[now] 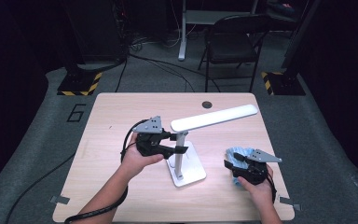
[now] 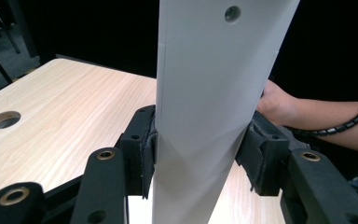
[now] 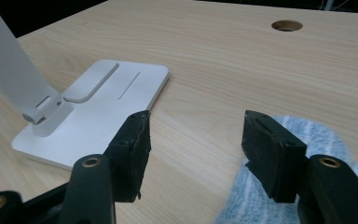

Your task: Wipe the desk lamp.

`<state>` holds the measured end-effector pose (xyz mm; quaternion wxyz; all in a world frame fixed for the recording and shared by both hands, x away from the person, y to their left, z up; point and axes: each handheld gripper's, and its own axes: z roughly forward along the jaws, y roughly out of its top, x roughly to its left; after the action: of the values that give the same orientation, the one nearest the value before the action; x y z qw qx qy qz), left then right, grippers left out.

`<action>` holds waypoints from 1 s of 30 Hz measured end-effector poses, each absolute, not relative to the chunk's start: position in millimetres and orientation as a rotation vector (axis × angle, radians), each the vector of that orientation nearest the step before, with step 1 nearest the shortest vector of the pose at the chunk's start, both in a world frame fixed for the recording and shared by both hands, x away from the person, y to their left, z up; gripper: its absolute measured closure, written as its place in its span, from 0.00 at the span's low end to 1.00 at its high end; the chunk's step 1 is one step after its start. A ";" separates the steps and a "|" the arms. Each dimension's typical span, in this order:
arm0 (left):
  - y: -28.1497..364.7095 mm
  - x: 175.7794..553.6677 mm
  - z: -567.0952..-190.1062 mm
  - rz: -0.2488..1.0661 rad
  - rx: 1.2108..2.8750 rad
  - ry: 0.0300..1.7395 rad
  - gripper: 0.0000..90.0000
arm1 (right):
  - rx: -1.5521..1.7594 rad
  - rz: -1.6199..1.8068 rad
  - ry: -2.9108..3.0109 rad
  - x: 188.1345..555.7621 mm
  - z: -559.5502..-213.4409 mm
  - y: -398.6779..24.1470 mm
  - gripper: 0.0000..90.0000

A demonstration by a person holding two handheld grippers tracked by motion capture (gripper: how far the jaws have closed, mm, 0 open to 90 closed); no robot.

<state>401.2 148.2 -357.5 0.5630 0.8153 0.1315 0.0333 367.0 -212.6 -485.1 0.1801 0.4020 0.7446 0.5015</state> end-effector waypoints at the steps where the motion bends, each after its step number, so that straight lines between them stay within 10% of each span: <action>1: 146.5 401.8 -357.7 0.082 1.917 0.315 0.57 | 1.131 1.411 2.112 367.1 -485.6 -210.5 0.46; 30: 130.3 402.9 -358.9 0.059 1.908 0.311 0.54 | 0.981 1.490 2.312 357.1 -489.7 -139.9 0.56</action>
<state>402.9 130.3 -358.9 0.5678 0.8120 0.1325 0.0251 357.1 -139.9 -489.7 0.1105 0.3338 0.7868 0.5073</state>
